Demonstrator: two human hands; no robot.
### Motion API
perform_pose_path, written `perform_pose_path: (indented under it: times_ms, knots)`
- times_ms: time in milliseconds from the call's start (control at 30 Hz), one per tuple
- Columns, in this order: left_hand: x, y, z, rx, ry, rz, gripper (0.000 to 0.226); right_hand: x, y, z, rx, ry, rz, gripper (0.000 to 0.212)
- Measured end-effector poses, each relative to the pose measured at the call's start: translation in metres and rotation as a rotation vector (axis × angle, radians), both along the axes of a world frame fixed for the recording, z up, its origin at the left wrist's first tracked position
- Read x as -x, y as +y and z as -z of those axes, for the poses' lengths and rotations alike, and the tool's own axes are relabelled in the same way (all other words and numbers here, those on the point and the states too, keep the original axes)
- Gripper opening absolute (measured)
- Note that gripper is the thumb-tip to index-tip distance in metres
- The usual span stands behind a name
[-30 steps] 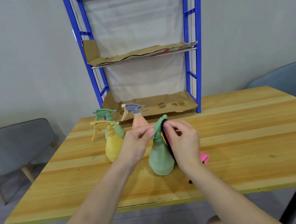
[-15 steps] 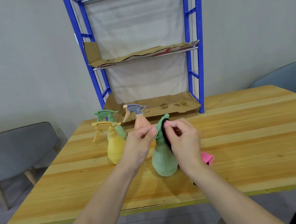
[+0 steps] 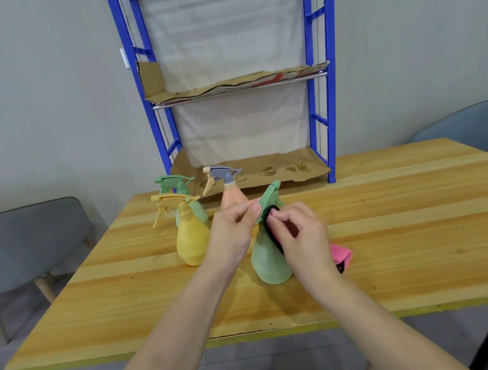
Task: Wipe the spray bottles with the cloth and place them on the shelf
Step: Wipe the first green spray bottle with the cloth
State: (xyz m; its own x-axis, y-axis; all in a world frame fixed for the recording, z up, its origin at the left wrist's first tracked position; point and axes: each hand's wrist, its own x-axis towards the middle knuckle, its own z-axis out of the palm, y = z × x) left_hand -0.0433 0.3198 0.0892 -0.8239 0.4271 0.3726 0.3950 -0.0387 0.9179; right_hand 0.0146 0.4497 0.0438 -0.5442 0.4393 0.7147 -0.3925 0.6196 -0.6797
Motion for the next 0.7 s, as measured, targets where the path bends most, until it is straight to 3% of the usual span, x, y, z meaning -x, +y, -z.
perform_pose_path:
  times_ms: [133, 300, 500, 700]
  knots:
    - [-0.002, 0.000, 0.001, 0.003, 0.023, -0.007, 0.026, -0.002, 0.001, 0.003, -0.019, -0.043, 0.021, 0.008]
    - [-0.002, 0.000, 0.000, 0.021, 0.014, -0.025, 0.025, -0.004, 0.009, -0.010, 0.273, -0.243, -0.148, 0.015]
    - [-0.006, 0.002, 0.000, 0.018, 0.012, -0.041, 0.028, -0.004, -0.002, -0.010, -0.078, -0.127, 0.102, 0.011]
    - [-0.006, 0.004, 0.001, 0.020, 0.038, -0.064, 0.026, -0.005, 0.000, -0.028, 0.148, -0.279, 0.011, 0.021]
